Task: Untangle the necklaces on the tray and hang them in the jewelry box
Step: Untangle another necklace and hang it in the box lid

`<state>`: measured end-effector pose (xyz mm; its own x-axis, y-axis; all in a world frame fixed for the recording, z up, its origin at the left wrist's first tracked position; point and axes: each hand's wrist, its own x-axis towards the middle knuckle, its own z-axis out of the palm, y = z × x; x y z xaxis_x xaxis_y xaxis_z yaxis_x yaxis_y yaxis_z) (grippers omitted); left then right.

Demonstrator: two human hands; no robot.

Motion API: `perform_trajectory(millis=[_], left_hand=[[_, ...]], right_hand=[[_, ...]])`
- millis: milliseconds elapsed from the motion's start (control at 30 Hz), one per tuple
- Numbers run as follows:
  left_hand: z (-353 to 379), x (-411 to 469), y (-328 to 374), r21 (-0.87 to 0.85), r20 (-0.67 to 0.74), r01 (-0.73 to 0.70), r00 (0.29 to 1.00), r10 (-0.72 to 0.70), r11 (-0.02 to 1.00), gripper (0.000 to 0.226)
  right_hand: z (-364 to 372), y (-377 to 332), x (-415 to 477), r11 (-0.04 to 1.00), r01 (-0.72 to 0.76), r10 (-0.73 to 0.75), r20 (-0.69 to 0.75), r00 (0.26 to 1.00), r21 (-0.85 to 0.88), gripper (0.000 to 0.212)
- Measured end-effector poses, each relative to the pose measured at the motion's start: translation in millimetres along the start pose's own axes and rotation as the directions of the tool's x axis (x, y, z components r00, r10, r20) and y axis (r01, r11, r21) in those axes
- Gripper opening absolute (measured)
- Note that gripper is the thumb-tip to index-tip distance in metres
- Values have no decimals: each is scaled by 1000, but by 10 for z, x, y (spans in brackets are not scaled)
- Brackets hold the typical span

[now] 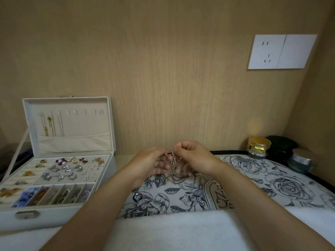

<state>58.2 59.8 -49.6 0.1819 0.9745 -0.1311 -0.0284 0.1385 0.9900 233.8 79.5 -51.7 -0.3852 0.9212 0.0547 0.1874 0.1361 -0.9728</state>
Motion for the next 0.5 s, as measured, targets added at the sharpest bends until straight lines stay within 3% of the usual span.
perform_trajectory(millis=[200, 367, 500], left_hand=[[-66, 23, -21, 34, -38, 8, 999, -7, 999, 17], [-56, 17, -10, 384, -112, -25, 991, 73, 923, 21], [-132, 4, -10, 532, -65, -43, 994, 92, 846, 19]], right_hand=[[-65, 23, 45, 994, 43, -52, -86, 995, -99, 17], [-53, 53, 69, 988, 37, -57, -132, 990, -151, 17], [-80, 64, 67, 983, 22, -57, -192, 980, -182, 19]])
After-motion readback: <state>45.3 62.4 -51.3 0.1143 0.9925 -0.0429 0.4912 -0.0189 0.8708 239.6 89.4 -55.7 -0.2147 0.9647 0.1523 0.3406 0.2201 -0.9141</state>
